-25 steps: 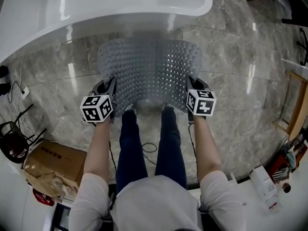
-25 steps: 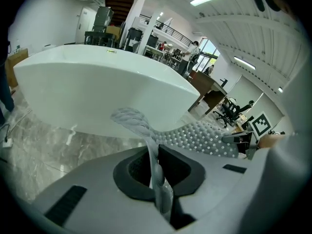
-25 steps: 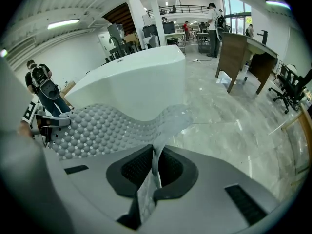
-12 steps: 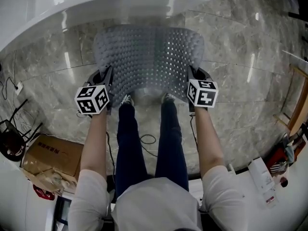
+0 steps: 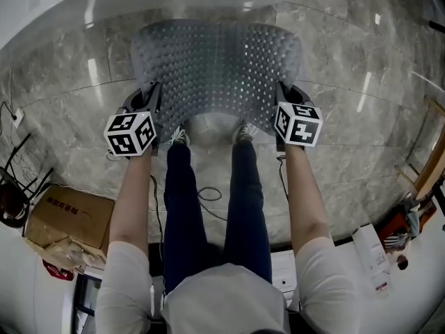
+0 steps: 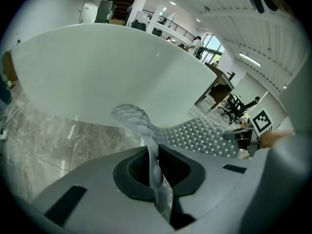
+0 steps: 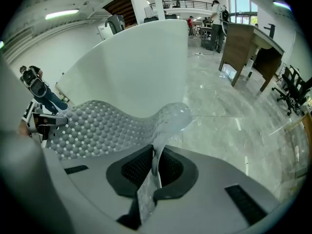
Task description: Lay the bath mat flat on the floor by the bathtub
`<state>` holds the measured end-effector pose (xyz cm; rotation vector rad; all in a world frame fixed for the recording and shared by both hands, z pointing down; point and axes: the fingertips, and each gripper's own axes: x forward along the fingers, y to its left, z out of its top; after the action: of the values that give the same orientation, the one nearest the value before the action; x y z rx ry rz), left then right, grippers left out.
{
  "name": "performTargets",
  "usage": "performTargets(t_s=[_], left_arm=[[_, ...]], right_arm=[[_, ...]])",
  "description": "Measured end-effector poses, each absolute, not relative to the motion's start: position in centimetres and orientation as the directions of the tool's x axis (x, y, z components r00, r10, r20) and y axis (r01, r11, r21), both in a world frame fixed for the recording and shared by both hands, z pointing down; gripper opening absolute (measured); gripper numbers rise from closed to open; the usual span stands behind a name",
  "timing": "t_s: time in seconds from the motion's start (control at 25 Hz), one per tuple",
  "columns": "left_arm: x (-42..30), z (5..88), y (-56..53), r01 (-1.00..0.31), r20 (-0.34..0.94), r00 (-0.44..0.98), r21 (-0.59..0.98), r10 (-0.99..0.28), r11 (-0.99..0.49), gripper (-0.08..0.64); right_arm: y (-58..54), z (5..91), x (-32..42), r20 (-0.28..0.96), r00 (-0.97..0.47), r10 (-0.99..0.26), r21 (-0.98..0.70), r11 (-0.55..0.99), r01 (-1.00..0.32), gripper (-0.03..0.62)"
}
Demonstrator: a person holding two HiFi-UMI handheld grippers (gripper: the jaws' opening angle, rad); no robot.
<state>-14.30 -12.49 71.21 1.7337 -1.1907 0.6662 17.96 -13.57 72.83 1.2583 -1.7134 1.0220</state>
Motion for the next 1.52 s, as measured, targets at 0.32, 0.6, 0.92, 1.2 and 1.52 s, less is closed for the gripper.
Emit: performTargets(t_s=[0.32,0.6,0.92,1.2,1.52], left_arm=[[-14.0,75.0,-12.1,-0.921,0.824,0.388,0.364,-0.412,-0.141,0.044],[-13.3,78.0,-12.0,-0.921,0.83,0.389,0.36,-0.4,-0.149,0.044],[-13.0,81.3,-12.7,-0.919,0.837,0.394,0.348,-0.381,-0.185,0.044],[-12.4,83.8,-12.9,-0.917,0.842,0.397,0.343,-0.367,-0.205,0.044],[-12.7,86.7,-12.3,-0.92,0.853,0.388,0.338,-0.348,-0.196,0.044]], right_arm=[[-13.7,76.7,18.4,0.912,-0.218,-0.347,-0.154,0.204,-0.967,0.043],[-14.0,79.9,18.7,0.914,-0.212,-0.347,-0.151,0.194,-0.969,0.043],[-14.0,83.2,18.9,0.914,-0.206,-0.349,-0.157,0.163,-0.974,0.043],[-14.0,86.3,19.8,0.925,-0.182,-0.335,-0.13,0.171,-0.977,0.043],[-14.2,89.0,19.8,0.933,-0.163,-0.322,-0.105,0.191,-0.976,0.043]])
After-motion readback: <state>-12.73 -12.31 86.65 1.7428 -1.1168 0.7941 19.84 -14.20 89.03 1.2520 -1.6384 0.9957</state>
